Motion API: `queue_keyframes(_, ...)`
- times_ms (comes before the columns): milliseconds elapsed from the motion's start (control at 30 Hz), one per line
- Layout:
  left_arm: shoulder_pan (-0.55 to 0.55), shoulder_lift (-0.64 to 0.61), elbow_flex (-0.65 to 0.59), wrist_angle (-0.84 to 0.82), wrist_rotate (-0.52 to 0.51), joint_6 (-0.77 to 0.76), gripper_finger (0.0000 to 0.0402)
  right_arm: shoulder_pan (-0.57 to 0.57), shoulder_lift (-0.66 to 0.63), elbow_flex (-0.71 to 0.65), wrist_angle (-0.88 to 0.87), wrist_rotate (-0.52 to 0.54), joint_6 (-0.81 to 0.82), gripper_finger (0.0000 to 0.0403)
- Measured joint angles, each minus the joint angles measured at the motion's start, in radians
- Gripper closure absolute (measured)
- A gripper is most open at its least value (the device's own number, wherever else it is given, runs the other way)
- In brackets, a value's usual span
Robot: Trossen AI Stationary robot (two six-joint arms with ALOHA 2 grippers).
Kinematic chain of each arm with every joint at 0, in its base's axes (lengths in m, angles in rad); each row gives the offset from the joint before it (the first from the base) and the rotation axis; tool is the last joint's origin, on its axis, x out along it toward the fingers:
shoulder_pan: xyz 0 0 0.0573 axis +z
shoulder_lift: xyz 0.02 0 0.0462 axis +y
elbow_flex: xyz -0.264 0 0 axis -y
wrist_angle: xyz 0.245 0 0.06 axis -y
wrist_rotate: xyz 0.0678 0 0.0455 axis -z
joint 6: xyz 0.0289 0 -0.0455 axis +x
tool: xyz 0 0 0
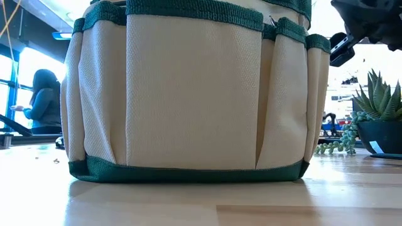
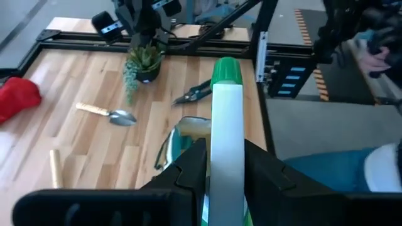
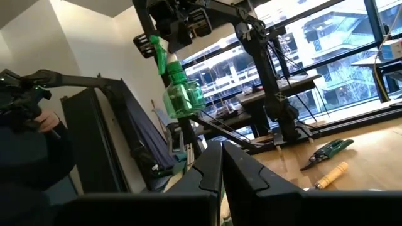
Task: Pick & Place Garden tools in Gardening bag
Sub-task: Put the green spray bottle into the gardening bag
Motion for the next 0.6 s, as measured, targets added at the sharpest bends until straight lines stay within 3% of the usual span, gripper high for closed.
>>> queue_keyframes(267, 0.050, 0.056, -0.001, 0.056, 0.041, 0.045, 0.0355, 0.030, 0.004, 0.000, -0.007, 0.003, 0.005, 0.0400)
queue_keyframes(600, 0.096, 0.100, 0.000, 0.083, 0.120, 0.074, 0.0350, 0.073, 0.025, -0.001, -0.011, 0.027, -0.010, 0.0400)
